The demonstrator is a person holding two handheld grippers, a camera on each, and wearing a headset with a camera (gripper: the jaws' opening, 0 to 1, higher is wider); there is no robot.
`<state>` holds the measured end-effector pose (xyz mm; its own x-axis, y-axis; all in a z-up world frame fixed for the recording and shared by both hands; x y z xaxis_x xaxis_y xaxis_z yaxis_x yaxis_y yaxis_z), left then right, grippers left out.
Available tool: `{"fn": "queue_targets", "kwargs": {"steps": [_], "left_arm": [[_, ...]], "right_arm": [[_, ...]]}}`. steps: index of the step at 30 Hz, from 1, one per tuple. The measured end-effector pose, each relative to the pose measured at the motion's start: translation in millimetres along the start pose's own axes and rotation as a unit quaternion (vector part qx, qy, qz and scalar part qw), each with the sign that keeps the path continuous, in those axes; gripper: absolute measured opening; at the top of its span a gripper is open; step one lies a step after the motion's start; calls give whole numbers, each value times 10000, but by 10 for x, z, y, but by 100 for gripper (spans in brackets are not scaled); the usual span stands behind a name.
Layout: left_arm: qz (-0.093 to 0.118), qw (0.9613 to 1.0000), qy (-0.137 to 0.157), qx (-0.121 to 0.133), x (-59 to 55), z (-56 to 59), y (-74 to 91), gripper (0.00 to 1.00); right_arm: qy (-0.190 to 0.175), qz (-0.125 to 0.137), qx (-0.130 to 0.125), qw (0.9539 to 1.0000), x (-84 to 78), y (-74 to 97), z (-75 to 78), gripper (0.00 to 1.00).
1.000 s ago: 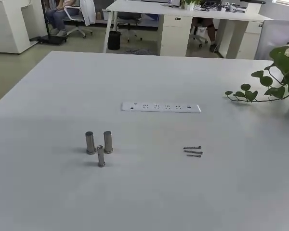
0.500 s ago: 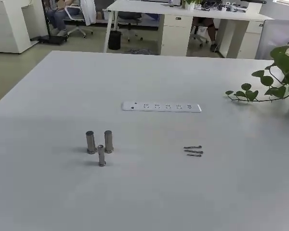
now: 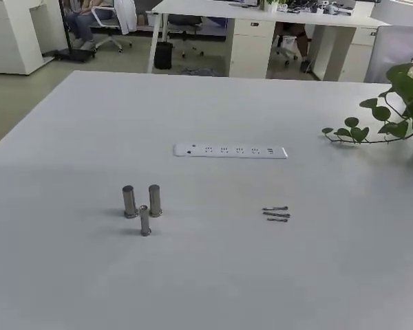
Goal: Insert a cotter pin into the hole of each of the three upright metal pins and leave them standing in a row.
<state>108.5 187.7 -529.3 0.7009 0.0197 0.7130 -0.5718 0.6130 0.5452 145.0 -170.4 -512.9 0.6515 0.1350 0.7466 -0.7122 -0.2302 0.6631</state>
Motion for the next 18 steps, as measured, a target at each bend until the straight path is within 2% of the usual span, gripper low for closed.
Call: {"fn": "queue_targets", "kwargs": {"steps": [2, 4, 8, 12, 15, 18], "left_arm": [[133, 9999, 31, 46, 42, -13, 11, 94], [352, 9993, 66, 78, 115, -26, 25, 94], [596, 9982, -5, 103, 233, -48, 42, 91], [690, 9975, -83, 86, 353, -97, 9, 85], [725, 9971, -203, 107, 459, -162, -47, 90], [804, 9960, -361, 114, 617, -212, -118, 90]], "right_arm": [[5, 6, -6, 10000, 7, 0, 4, 91], [3, 13, -9, 10000, 11, -3, 14, 91], [-11, 8, 20, 10000, 0, -16, 17, 90], [-5, -44, 58, 10000, -30, -32, 4, 89], [-51, -39, 65, 10000, -33, -45, 7, 89], [-62, -61, 109, 9999, -42, -56, 7, 88]]}}
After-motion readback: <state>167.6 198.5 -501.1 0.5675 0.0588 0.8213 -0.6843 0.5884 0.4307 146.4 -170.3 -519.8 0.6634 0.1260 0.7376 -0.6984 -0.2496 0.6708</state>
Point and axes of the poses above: the centre of the closed fingertips' face, and the gripper's own axes: y roughly backward along the fingers, z roughly to its right, x roughly out of its top, the point moved 2 cm from there along y, roughly backward along the fingers, and after that the axes turned 5 degrees about -x, right-handed, at the moved point
